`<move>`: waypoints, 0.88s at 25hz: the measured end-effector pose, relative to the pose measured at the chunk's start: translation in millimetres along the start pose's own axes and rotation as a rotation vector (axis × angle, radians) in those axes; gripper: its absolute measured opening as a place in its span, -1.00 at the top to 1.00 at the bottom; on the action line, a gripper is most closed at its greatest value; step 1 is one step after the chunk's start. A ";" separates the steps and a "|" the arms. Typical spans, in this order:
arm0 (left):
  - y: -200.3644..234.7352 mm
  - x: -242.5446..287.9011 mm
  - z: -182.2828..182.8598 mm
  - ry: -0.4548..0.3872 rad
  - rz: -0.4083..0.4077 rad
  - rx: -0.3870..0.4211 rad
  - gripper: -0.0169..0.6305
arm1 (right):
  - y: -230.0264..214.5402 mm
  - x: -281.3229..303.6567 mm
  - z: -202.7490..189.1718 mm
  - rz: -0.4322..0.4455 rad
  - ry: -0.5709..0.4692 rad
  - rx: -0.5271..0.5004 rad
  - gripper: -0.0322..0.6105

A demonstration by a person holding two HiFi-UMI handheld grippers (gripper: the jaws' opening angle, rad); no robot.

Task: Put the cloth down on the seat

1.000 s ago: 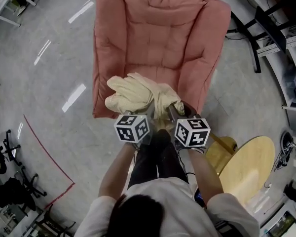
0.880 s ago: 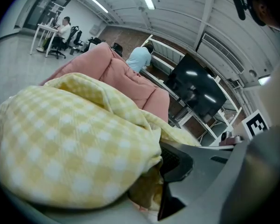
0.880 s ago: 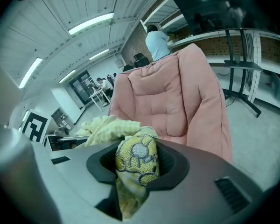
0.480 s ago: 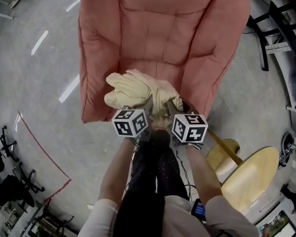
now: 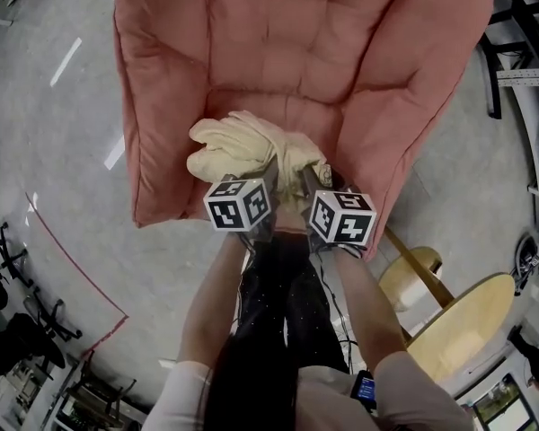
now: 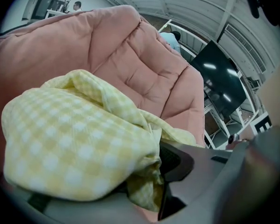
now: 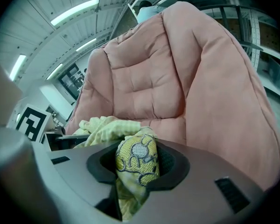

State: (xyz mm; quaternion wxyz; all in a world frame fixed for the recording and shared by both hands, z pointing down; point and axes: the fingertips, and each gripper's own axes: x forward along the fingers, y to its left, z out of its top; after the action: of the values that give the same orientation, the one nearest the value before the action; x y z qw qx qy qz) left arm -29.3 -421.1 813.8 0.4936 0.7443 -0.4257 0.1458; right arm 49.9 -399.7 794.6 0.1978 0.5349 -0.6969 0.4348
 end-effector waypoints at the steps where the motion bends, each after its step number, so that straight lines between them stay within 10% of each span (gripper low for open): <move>1: 3.3 4.2 0.4 0.003 0.006 -0.001 0.45 | -2.7 5.8 -0.7 -0.007 -0.003 -0.002 0.46; 22: 45.6 41.2 -34.3 0.130 0.136 -0.053 0.36 | -33.4 56.0 -43.6 -0.008 0.126 0.108 0.41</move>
State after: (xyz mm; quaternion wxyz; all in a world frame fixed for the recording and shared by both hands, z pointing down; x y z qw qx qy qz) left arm -33.3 -418.7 884.0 0.5286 0.6892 -0.4462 0.2157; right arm 52.7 -397.8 873.0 0.2138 0.5193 -0.6565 0.5036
